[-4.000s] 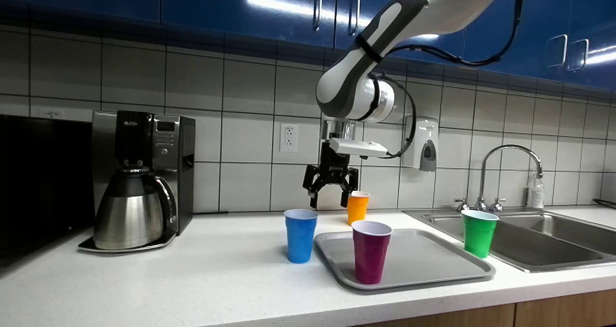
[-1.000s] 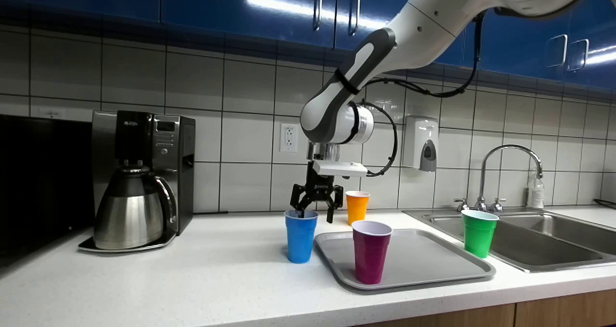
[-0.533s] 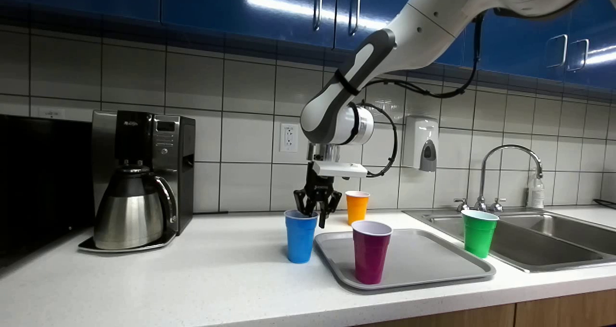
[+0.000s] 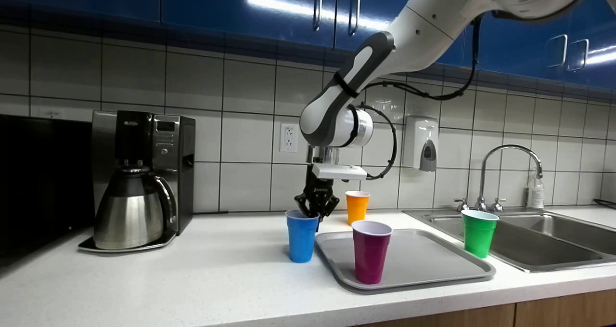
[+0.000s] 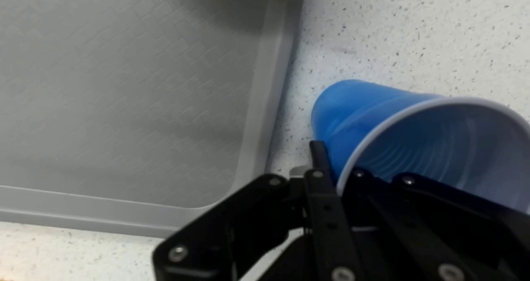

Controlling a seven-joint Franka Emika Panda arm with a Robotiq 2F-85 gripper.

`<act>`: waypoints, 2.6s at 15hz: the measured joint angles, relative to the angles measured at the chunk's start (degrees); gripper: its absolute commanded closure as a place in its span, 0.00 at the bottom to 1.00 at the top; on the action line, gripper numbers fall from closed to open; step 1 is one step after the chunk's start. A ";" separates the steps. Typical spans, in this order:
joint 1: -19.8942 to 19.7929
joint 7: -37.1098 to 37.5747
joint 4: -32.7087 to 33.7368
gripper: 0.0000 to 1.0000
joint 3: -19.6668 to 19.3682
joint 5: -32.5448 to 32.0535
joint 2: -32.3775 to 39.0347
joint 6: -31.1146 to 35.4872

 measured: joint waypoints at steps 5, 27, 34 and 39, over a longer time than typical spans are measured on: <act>0.02 0.00 0.03 0.99 0.00 0.00 -0.02 0.02; -2.06 2.78 -0.05 0.99 -3.19 2.35 -4.80 2.48; -2.04 7.45 -2.35 0.99 -5.36 1.59 -6.00 2.48; -2.04 9.99 -4.15 0.99 -6.82 1.22 -6.14 2.48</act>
